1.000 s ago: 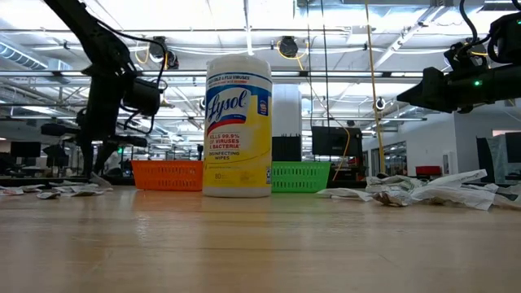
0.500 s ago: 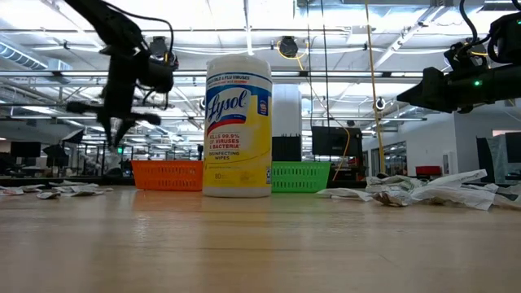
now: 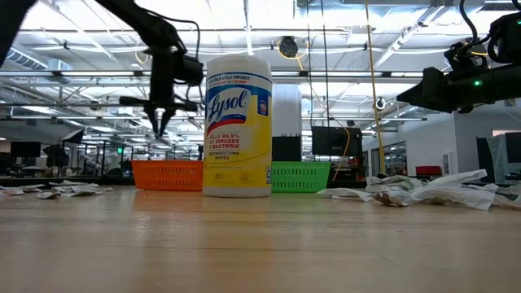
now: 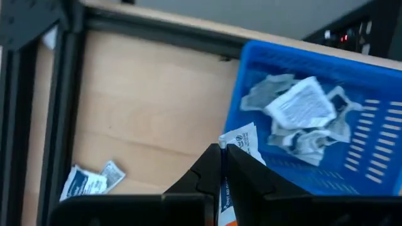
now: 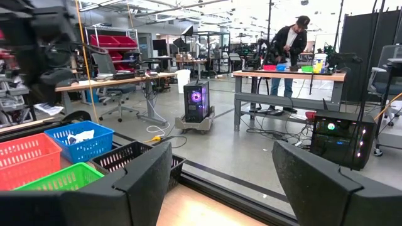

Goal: Pick & Place First Aid Supplies
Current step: Put the blue alcohol pad into the blue bin

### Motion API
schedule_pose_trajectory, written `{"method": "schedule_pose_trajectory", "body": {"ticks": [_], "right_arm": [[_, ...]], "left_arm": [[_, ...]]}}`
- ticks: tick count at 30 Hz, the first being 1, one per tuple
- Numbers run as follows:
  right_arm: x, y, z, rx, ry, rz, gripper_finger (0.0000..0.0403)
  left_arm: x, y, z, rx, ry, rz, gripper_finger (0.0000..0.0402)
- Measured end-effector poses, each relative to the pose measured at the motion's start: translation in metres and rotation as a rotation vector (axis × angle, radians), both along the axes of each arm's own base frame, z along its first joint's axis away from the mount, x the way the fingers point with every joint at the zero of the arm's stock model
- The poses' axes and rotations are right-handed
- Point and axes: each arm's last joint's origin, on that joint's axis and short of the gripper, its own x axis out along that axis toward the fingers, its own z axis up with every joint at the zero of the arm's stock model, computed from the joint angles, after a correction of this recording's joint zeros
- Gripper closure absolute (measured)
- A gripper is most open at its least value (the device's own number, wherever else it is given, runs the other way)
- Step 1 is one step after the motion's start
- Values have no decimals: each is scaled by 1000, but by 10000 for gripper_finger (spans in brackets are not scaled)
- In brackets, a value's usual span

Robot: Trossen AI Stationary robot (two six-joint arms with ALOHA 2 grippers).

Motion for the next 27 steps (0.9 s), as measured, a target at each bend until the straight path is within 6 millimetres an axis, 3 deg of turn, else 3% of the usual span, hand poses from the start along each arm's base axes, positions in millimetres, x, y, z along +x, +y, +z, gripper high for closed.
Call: {"method": "schedule_pose_trajectory", "body": {"ticks": [11, 21, 27], "right_arm": [[0, 0, 0, 0, -1, 0, 132], [0, 0, 0, 0, -1, 0, 133], [0, 0, 0, 0, -1, 0, 130]], "left_arm": [[41, 42, -1, -80, -48, -126, 376], [54, 46, -20, -137, -49, -169, 374], [54, 47, -19, -103, -3, -186, 311]]}}
